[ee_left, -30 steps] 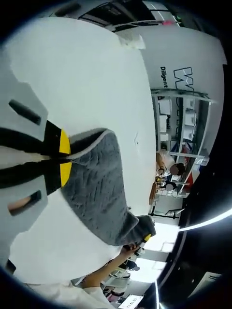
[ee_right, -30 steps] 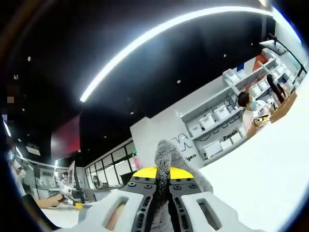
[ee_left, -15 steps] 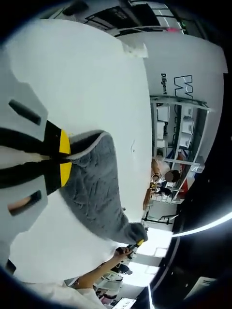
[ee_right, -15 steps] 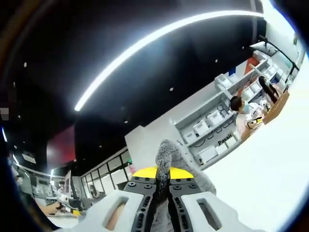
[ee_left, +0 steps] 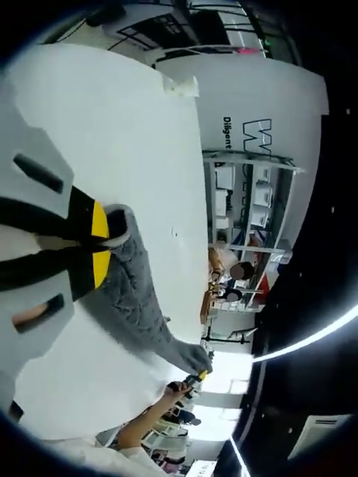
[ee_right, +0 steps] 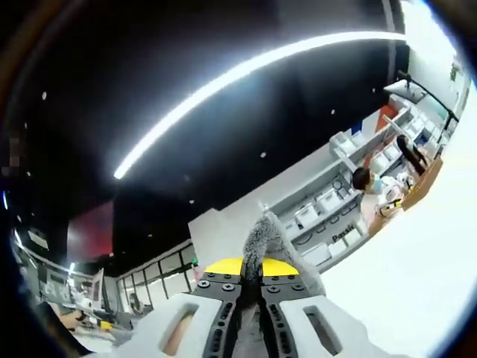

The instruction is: Open the folded towel by lifting each exposed corner and separating the folded layers until the towel lies flat within the target outline without major curled edges

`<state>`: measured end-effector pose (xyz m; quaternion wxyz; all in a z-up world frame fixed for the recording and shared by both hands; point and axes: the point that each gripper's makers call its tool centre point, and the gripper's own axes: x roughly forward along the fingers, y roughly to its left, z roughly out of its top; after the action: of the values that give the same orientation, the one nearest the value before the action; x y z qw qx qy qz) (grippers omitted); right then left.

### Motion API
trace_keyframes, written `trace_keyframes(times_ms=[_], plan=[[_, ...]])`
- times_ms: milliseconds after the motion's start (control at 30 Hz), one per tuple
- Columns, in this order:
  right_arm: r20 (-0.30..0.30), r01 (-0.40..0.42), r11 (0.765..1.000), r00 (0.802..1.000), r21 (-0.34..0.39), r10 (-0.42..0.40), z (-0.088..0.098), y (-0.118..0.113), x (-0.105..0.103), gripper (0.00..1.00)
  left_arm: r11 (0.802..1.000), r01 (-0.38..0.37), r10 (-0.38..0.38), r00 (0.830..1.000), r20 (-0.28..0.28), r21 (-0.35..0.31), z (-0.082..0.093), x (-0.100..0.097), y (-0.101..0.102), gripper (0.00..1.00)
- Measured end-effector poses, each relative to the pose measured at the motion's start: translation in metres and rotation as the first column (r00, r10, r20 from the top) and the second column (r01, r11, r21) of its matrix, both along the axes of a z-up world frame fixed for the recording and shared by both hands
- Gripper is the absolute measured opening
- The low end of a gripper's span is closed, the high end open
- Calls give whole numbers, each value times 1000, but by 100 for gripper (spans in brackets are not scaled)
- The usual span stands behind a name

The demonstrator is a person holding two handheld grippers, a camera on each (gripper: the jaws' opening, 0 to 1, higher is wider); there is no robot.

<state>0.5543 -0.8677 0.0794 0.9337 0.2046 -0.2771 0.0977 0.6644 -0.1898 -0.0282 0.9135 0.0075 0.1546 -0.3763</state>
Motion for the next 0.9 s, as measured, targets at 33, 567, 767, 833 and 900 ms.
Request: trace_keyframes(times_ms=[33,567,767,833,900], plan=[[5,0,1000,1000,-1,0,1,1,-1,0,1000,13,-13,1000,-19,-6,-2,-2,-2,2],[69,-79,972,995,222,65,-6,-21,-5,0,997,79,-76,993,-93,27,-18,-29,-19,2],[57,-75,980,996,183,65,-4,-17,-3,0,987,136,-131,990,-61,88,-18,-45,-26,2],[52,-67,985,997,162,59,-4,-16,-3,0,983,136,-130,990,-63,123,-23,-49,-28,2],[48,-87,984,996,157,80,-4,-12,-2,0,983,133,-125,990,-67,127,-26,-51,-29,2]])
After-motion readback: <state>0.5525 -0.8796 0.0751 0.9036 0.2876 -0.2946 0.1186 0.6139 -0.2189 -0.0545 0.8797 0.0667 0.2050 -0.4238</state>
